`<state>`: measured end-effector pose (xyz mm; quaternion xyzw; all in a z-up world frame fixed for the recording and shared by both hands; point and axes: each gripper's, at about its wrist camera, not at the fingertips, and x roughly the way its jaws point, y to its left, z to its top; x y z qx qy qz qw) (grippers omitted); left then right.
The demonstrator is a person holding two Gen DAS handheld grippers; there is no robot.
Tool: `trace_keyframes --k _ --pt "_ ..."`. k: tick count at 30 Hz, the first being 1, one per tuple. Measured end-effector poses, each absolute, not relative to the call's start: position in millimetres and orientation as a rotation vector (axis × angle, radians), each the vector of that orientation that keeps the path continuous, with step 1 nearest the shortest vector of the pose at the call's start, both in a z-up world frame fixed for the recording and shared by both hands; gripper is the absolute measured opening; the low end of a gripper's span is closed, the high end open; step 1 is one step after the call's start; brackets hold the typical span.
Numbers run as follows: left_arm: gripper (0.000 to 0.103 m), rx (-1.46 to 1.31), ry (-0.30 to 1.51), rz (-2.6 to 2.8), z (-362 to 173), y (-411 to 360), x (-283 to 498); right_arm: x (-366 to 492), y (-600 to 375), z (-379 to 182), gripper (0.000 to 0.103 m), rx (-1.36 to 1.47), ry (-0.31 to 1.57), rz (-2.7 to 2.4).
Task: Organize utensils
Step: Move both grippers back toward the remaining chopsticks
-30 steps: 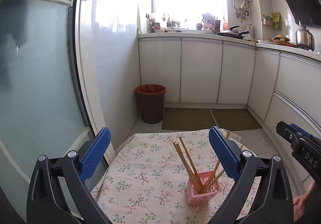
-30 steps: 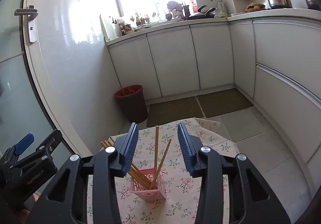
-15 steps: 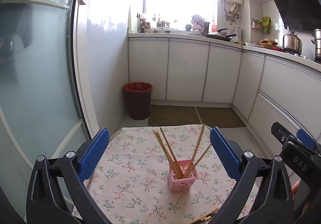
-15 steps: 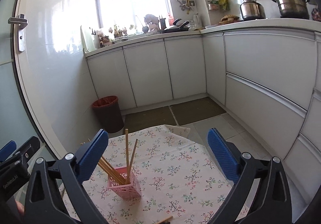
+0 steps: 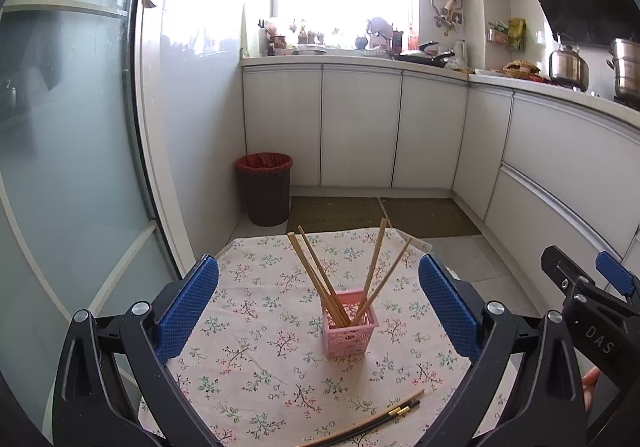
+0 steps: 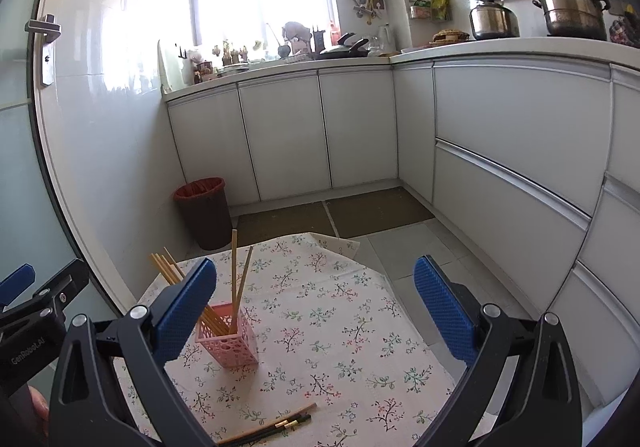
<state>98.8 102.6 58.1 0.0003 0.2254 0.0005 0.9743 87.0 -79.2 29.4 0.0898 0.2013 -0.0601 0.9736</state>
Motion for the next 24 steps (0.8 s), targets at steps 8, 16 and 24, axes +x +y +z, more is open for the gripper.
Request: trace_keyframes --k 8,16,24 --pt "0.096 0.087 0.596 -0.079 25.5 75.8 119.5 70.9 -111.8 -5.7 0.096 0.268 0.52 -0.141" --pt "0.096 0.242 0.91 -0.267 -43.1 28.7 157.6 62.1 -147.9 -64.0 0.096 0.376 0.729 -0.157" --pt "0.096 0.409 1.229 -0.422 -141.5 -11.3 188.7 68.2 -174.5 -114.8 0.096 0.521 0.907 -0.175"
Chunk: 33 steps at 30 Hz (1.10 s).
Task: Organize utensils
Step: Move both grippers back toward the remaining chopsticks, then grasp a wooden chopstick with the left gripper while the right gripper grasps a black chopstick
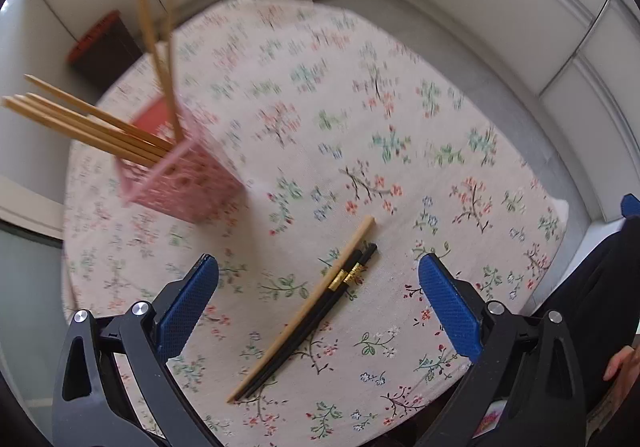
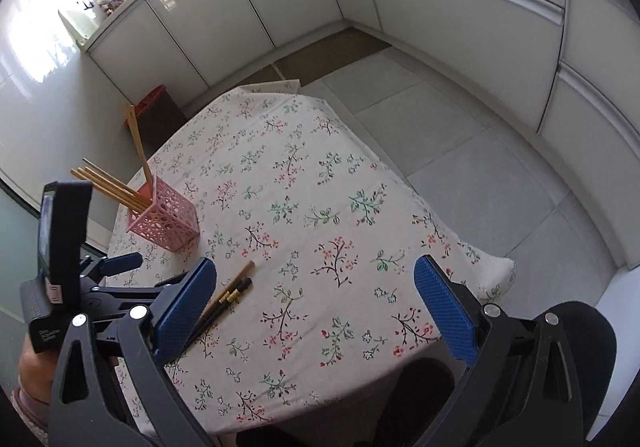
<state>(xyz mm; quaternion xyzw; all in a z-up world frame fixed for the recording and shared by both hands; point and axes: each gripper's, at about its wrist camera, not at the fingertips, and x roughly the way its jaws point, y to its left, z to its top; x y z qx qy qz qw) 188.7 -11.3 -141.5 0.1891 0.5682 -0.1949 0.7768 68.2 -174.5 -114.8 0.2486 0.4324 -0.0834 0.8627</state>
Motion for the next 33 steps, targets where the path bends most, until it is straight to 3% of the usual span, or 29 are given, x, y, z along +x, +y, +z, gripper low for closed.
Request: trace_keyframes --k 2,5,9,13,15,17,26,29,33 --pt "0.094 0.413 1.263 -0.429 -157.8 -16.6 197.6 68.7 -178.9 -123.1 0.096 0.542 0.933 -0.181" --pt "0.075 0.365 1.329 -0.46 -178.6 -20.4 211.4 69.2 -183.2 -130.8 0.096 0.557 0.96 -0.2" --pt "0.059 0.335 1.409 -0.457 -205.5 -20.3 226.9 71.9 -184.2 -140.5 0.096 0.555 0.997 -0.205" --pt "0.053 0.285 1.425 -0.47 -220.1 -11.8 237.2 75.3 -180.0 -149.4 0.096 0.544 1.033 -0.202" --pt "0.027 0.307 1.405 -0.432 -219.5 -6.4 240.8 78.9 -176.5 -154.4 0.096 0.543 1.055 -0.197" --pt "0.018 0.288 1.413 -0.428 -219.0 2.1 243.9 83.9 -168.5 -159.4 0.096 0.537 1.085 -0.177" --pt "0.014 0.241 1.408 -0.438 -221.6 44.2 240.4 122.2 -122.4 -187.2 0.096 0.597 1.202 -0.104" --pt "0.009 0.25 1.385 -0.418 -220.2 57.3 233.5 137.4 -112.6 -199.8 0.084 0.623 1.229 -0.139" --pt "0.006 0.225 1.328 -0.398 -202.2 81.3 222.1 156.9 -100.2 -222.8 0.049 0.649 1.341 -0.153"
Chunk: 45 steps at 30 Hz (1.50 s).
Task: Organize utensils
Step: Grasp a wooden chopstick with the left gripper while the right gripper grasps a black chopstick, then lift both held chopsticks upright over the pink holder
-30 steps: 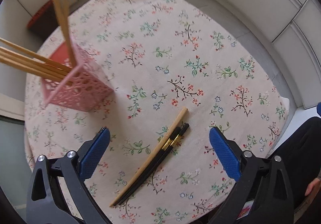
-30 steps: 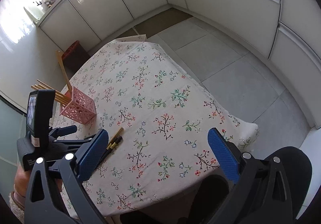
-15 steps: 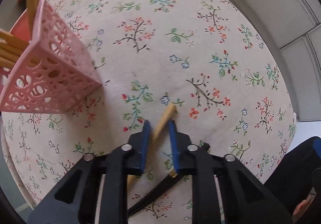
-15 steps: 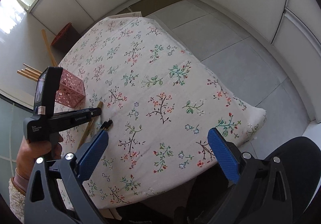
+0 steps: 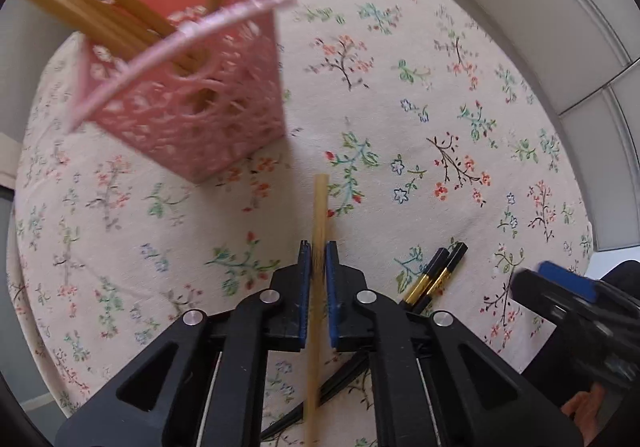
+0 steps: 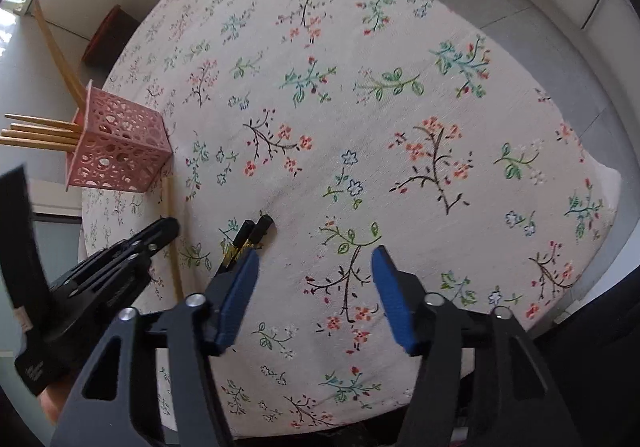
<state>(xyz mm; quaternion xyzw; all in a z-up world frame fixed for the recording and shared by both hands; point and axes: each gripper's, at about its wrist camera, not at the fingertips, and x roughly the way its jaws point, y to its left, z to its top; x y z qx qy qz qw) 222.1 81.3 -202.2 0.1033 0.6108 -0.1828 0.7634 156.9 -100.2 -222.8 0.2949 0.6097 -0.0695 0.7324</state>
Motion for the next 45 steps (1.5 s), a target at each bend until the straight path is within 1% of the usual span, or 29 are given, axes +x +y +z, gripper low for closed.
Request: trace_keyframes --k 1,4,8,17,21,24,26,27,28,30,33,34,37,39,42,45 --pt "0.006 0.216 1.306 -0.398 -193.7 88.2 218.9 160.0 -96.9 -226.5 0.044 0.641 1.358 -0.163" --pt "0.006 0.197 1.256 -0.401 -172.2 101.4 210.9 167.0 -89.6 -236.0 0.044 0.677 1.377 -0.191" --pt "0.006 0.185 1.223 -0.405 -155.0 111.1 205.7 174.8 -74.1 -234.7 0.044 0.658 1.389 -0.213" --pt "0.006 0.128 1.169 -0.43 -132.1 102.5 204.2 185.1 -53.7 -237.2 0.046 0.637 1.439 -0.285" --pt "0.006 0.121 1.162 -0.425 -134.6 101.0 208.6 193.2 -41.3 -239.8 0.046 0.596 1.448 -0.319" --pt "0.006 0.115 1.161 -0.421 -133.1 103.6 209.0 197.6 -29.3 -240.1 0.048 0.555 1.447 -0.336" --pt "0.006 0.112 1.157 -0.425 -131.7 104.7 207.5 201.4 -23.7 -240.6 0.046 0.532 1.452 -0.321" --pt "0.006 0.112 1.156 -0.426 -131.9 104.9 207.6 203.4 -21.6 -241.9 0.038 0.51 1.463 -0.315" --pt "0.006 0.111 1.155 -0.427 -131.7 105.3 206.9 205.9 -18.7 -243.5 0.023 0.467 1.471 -0.319" --pt "0.006 0.107 1.154 -0.422 -131.8 106.9 207.0 210.7 -21.5 -243.4 0.02 0.466 1.465 -0.305" --pt "0.006 0.097 1.145 -0.411 -129.6 109.5 208.1 212.4 -27.0 -244.7 0.019 0.525 1.459 -0.281" --pt "0.006 0.092 1.132 -0.411 -125.7 109.9 207.1 212.5 -28.6 -244.6 0.016 0.555 1.435 -0.257" --pt "0.006 0.082 1.093 -0.42 -112.9 111.5 201.6 211.1 -41.4 -247.5 0.012 0.663 1.366 -0.171" --pt "0.006 0.079 1.081 -0.413 -107.8 113.1 197.6 204.4 -48.2 -245.7 0.01 0.726 1.318 -0.122" --pt "0.006 0.073 1.071 -0.386 -104.7 116.4 193.3 197.3 -53.6 -239.3 0.01 0.748 1.28 -0.091" --pt "0.006 0.055 1.057 -0.373 -99.6 118.3 188.1 192.4 -58.5 -220.5 0.009 0.727 1.218 -0.049"
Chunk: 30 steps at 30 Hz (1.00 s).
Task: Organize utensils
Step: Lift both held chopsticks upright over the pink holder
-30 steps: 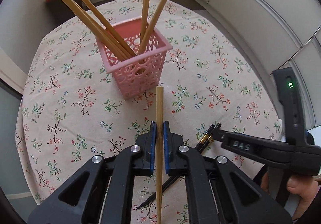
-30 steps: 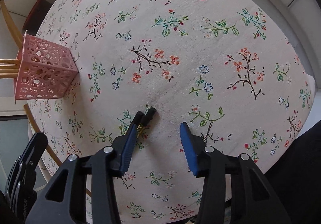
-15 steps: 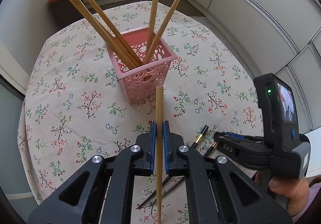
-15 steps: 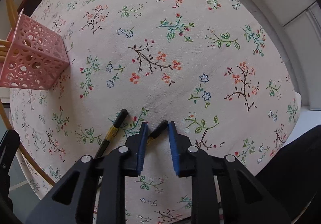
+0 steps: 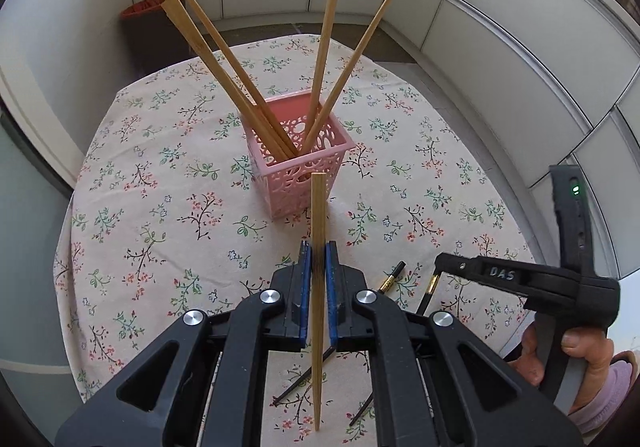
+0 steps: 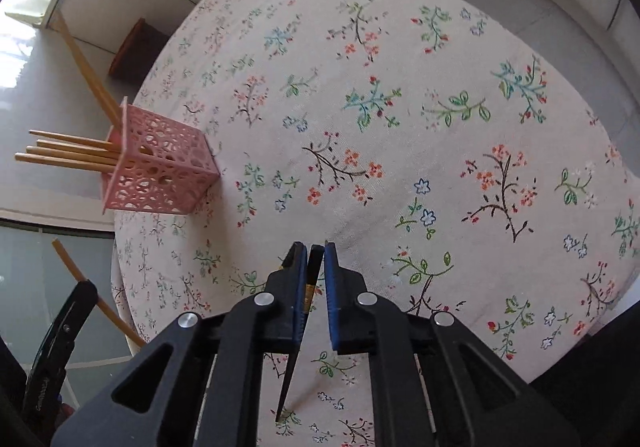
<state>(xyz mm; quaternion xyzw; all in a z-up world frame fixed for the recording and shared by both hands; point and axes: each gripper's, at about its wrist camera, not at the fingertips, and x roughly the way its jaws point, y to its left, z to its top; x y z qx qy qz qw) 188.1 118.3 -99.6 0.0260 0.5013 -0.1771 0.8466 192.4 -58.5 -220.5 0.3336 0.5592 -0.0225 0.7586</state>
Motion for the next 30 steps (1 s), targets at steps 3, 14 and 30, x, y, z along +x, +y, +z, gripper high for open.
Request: trace_keyframes --k 3,14,30 --pt "0.006 0.032 1.014 -0.37 -87.0 121.9 179.8 179.0 -58.2 -180.6 0.008 0.665 1.115 -0.006" --pt "0.006 -0.068 0.833 -0.356 -26.5 135.4 143.5 117.1 -59.7 -67.2 0.007 0.399 0.838 0.119" --pt "0.006 -0.049 0.724 -0.307 43.2 129.8 151.9 124.1 -86.0 32.7 0.007 0.38 0.674 0.166"
